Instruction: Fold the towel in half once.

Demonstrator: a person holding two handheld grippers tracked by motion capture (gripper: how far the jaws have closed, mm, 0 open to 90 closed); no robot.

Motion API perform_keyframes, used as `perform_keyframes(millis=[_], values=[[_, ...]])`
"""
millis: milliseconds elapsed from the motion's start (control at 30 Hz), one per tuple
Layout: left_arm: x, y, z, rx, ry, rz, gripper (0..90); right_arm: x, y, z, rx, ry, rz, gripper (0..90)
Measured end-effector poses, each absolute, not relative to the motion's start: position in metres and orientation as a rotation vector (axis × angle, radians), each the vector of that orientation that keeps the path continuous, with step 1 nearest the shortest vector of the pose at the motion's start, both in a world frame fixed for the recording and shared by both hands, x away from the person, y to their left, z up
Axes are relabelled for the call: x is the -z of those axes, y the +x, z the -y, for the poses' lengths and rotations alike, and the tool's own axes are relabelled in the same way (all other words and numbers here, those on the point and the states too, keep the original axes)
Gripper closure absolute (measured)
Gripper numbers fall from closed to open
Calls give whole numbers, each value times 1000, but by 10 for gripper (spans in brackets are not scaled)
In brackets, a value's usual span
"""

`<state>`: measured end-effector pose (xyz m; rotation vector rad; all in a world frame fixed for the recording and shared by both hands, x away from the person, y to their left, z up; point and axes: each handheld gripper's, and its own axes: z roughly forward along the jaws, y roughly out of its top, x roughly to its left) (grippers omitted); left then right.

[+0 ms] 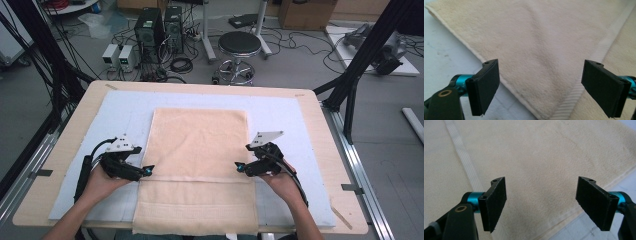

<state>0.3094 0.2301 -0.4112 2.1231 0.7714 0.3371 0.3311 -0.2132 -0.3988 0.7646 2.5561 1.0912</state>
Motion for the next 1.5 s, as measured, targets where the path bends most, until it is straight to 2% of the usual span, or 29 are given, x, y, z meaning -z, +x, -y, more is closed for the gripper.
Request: perform_keyframes(millis=[233,433,700,800,933,1233,1500], values=[[418,299,-227,-319,2132,-743,173,402,323,209,-1061,720,-2583,260],[424,299,-228,-292,2168,-718,285,415,316,208,-1054,693,-2614,340],[432,302,-229,-260,2199,-704,525,431,314,208,-1026,676,-2668,500],[433,301,-227,-263,2212,-692,583,432,315,209,-1036,684,-2677,553],[435,300,-224,-270,2220,-686,642,432,314,209,-1045,682,-2687,649],[435,300,-221,-286,2217,-673,788,432,318,211,-1071,682,-2697,803],[433,301,-221,-286,2202,-681,840,426,320,210,-1073,664,-2701,828]])
